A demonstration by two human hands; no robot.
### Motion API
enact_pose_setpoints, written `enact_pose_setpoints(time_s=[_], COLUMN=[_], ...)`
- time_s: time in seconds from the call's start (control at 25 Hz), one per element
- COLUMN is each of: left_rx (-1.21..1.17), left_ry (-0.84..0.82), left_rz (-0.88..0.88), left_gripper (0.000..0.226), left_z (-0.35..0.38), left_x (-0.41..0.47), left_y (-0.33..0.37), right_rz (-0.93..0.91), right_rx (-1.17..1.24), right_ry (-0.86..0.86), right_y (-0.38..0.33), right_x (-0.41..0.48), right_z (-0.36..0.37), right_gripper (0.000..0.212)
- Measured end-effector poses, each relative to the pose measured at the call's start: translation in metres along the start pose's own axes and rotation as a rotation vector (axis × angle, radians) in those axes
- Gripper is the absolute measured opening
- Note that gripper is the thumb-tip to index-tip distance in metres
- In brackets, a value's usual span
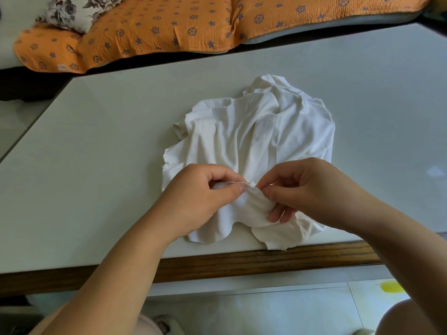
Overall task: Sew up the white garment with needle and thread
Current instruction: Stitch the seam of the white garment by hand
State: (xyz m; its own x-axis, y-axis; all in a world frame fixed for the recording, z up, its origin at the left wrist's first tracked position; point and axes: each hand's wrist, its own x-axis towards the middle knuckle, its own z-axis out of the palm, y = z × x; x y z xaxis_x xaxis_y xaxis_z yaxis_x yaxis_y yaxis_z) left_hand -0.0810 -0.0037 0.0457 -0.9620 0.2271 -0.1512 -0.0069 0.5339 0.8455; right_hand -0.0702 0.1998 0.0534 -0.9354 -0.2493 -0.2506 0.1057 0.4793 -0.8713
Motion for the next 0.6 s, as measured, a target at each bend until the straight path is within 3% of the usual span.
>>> enact_pose_setpoints(time_s=[0.6], left_rx=[-0.084], left_ry=[-0.035], left_rz=[-0.042], left_gripper=[0.007], left_z=[-0.0018], left_x=[0.0003], left_y=[-0.0010], right_rz=[-0.001], right_rx=[0.114], right_ry=[-0.034], right_y=[0.0016], right_x=[0.0003], right_z=[-0.0001], right_gripper=[0.012])
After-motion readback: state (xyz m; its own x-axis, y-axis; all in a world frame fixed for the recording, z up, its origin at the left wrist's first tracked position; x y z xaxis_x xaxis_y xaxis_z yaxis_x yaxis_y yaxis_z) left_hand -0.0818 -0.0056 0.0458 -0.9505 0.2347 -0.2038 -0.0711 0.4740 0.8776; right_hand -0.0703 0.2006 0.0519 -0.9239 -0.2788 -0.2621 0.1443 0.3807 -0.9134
